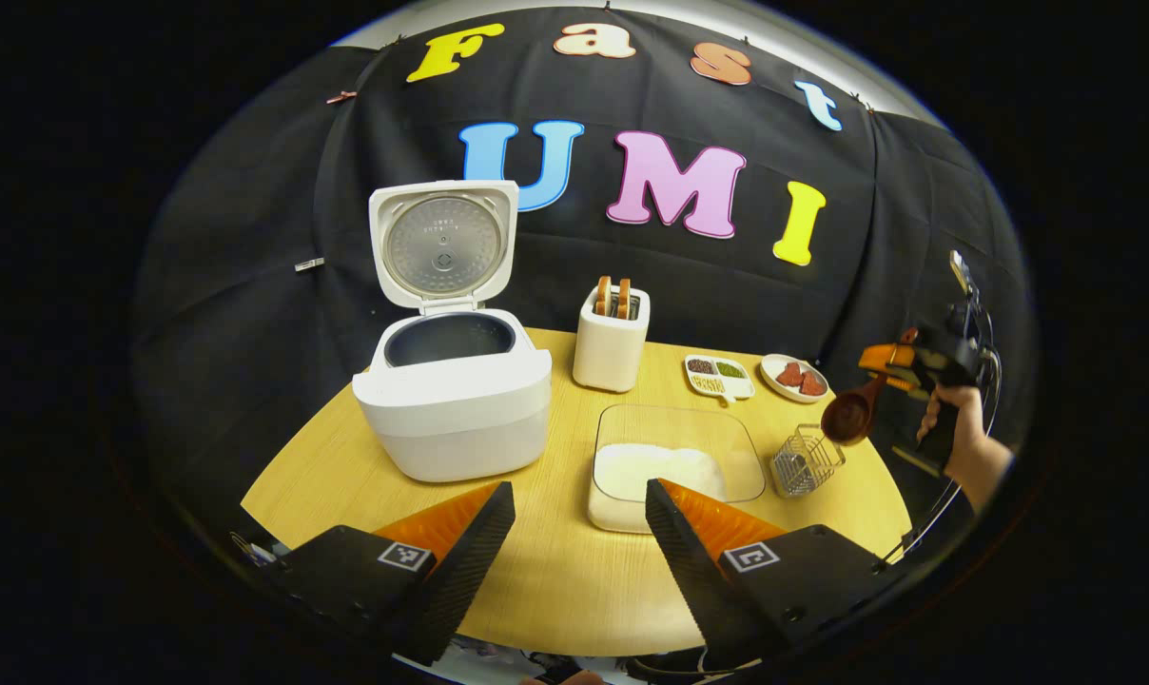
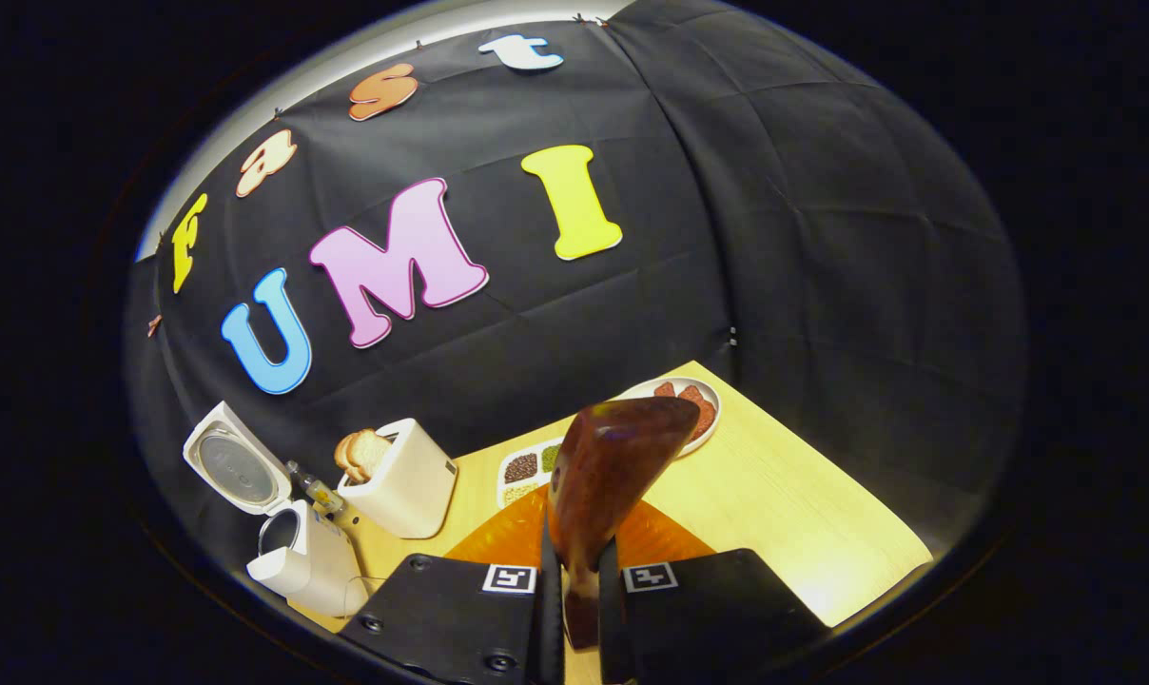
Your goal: Close the left gripper, press the button to open the rice cooker; take a wooden spoon from the chopstick holder with the right hand, scoop a spoonful of rice and pour it into the rice cooker, then put the wooden spoon back into the chopstick holder.
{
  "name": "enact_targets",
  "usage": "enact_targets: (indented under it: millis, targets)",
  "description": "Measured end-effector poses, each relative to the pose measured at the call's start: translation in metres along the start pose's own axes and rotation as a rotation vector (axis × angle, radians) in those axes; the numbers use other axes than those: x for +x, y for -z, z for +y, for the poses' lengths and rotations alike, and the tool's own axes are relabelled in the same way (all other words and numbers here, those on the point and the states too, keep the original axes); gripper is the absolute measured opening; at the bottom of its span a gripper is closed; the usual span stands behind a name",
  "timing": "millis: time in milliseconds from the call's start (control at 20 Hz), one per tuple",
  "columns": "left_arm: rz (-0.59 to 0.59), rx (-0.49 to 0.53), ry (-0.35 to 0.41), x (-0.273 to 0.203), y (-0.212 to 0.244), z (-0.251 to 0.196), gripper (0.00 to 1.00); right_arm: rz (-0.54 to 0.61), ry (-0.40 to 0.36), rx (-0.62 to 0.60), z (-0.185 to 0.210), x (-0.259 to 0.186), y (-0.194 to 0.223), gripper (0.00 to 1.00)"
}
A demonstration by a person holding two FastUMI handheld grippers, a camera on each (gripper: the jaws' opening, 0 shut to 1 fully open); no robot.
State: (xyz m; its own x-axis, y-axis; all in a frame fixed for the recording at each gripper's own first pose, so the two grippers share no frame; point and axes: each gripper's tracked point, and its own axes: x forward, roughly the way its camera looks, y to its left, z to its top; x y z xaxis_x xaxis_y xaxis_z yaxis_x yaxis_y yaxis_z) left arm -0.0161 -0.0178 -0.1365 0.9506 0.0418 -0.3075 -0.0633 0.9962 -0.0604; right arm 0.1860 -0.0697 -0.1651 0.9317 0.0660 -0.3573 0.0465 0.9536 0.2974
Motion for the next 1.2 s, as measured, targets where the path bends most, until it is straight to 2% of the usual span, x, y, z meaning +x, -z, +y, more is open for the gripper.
enact_targets:
  millis: [250,450,800,1100,1150,1200]
  targets:
    - [-0.065,0.006,-0.053,0.000,-0.035,-0.001,0.96,0.079,0.006,0.083,-0.013,0.018,0.035,0.19]
    - [-0.076,0.006,-0.096,-0.005,-0.043,0.005,0.95,0.126,0.015,0.070,-0.015,0.033,0.059,0.19]
    - [-0.084,-0.098,-0.224,-0.014,-0.047,0.040,0.96,0.196,0.029,0.085,-0.024,0.045,0.086,0.19]
    - [-0.193,-0.145,-0.293,-0.024,-0.101,0.077,0.96,0.215,-0.001,0.103,-0.016,0.035,0.090,0.20]
    - [-0.215,-0.140,-0.298,-0.024,-0.112,0.082,0.95,0.213,0.001,0.100,-0.015,0.027,0.088,0.55]
    - [-0.235,-0.132,-0.299,-0.024,-0.124,0.088,0.95,0.203,0.006,0.094,-0.015,0.023,0.084,0.63]
